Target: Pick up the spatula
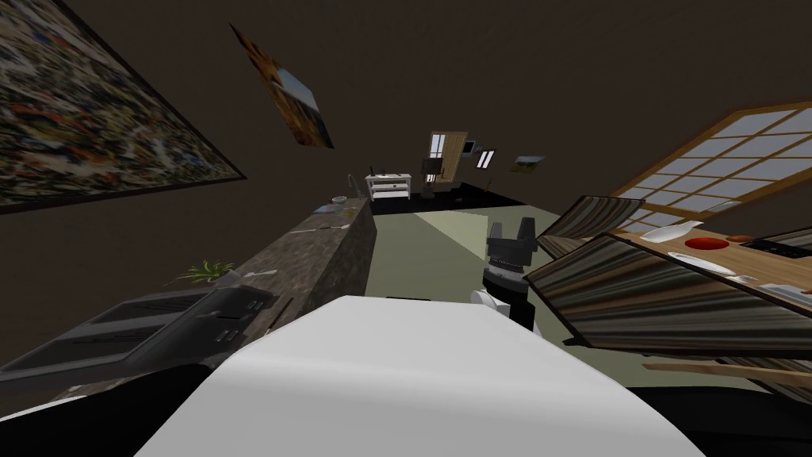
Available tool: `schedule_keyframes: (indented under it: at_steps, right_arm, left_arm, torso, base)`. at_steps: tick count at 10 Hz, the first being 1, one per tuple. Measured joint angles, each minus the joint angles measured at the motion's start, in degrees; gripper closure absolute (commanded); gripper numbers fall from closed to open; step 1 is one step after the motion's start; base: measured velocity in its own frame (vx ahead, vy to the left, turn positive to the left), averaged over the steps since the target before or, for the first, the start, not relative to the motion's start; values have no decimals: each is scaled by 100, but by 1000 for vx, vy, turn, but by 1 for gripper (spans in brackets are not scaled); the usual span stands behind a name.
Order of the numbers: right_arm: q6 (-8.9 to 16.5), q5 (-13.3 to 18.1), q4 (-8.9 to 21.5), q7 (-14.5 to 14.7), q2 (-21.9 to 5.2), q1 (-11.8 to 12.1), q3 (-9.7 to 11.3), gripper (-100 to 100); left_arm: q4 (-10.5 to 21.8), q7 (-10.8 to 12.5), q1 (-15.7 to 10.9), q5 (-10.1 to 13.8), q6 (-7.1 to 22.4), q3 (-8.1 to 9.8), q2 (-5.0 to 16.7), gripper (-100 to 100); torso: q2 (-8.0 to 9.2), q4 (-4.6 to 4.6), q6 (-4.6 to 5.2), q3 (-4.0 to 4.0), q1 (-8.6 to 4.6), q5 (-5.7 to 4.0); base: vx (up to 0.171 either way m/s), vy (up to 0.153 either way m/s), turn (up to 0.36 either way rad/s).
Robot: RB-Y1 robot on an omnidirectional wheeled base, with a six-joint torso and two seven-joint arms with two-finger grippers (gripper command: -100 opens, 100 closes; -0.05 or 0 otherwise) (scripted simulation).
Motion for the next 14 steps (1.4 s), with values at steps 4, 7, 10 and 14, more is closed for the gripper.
schedule_keyframes:
  at_steps: [4,7,10,14]
  right_arm:
    - [0,0,0,0,0,0,0,0]
    - [0,0,0,0,0,0,0,0]
    - [0,0,0,0,0,0,0,0]
    - [0,0,0,0,0,0,0,0]
  left_arm:
    - [60,-74,-207,-25,60,-242,-117,100]
    - [62,-73,-206,-25,62,-240,-117,100]
    - [28,-45,-89,-12,32,-108,-56,100]
    - [-94,71,244,26,-41,267,130,0]
  torso:
    - [3,1,-1,2,-6,-2]
    - [5,1,0,3,-7,1]
    - [9,2,-3,5,-13,-2]
    - [11,3,-1,6,-14,0]
  base:
    - [7,6,-10]
    - [0,0,0]
    - [-13,-11,45]
    - [-14,-10,29]
